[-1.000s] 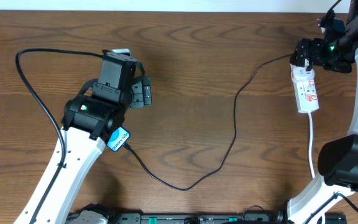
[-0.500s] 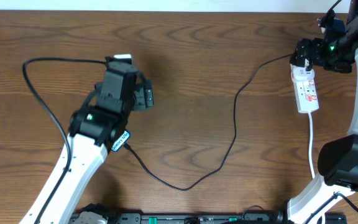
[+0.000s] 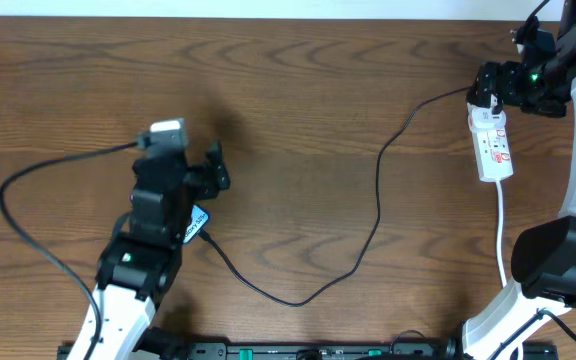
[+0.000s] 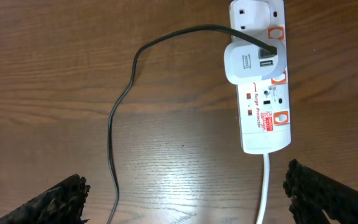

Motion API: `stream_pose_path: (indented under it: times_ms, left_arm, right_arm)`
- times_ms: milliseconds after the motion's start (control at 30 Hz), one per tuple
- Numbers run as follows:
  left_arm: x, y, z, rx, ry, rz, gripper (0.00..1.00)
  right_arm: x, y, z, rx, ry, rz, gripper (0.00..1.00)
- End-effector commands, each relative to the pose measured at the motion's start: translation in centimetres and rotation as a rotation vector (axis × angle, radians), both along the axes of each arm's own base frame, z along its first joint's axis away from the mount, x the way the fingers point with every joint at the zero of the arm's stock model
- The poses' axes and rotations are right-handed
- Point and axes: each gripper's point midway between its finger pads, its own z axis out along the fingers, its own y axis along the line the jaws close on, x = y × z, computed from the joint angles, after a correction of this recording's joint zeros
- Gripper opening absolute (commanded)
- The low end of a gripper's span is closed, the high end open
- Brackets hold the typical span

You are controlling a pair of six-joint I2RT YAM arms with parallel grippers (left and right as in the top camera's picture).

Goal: Plug charger to phone and switch on socket

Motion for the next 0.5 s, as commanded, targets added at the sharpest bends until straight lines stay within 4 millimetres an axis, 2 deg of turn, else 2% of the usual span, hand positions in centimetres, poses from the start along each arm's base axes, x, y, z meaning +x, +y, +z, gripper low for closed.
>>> stream_pose_path:
  times_ms: [0,200,467]
  left_arm:
    - [-0.9,0.3,-0.3,-0.037,-0.047,-0.042,0.91]
    - [-2.4,0.6,-0.3,0.000,-0.159,-0.136,0.91]
    - [-4.5,2.8,-0.4,0.020,-0.255,-0.076,0.91]
  right_arm:
    - [-0.1,0.1,1.5,-0.005,-0.038,-0.010,0.99]
    - [-0.1,0.1,1.5,-0.005,-0.038,-0.010,0.99]
    - [-0.1,0.1,1.5,-0.005,-0.038,-0.010,0.99]
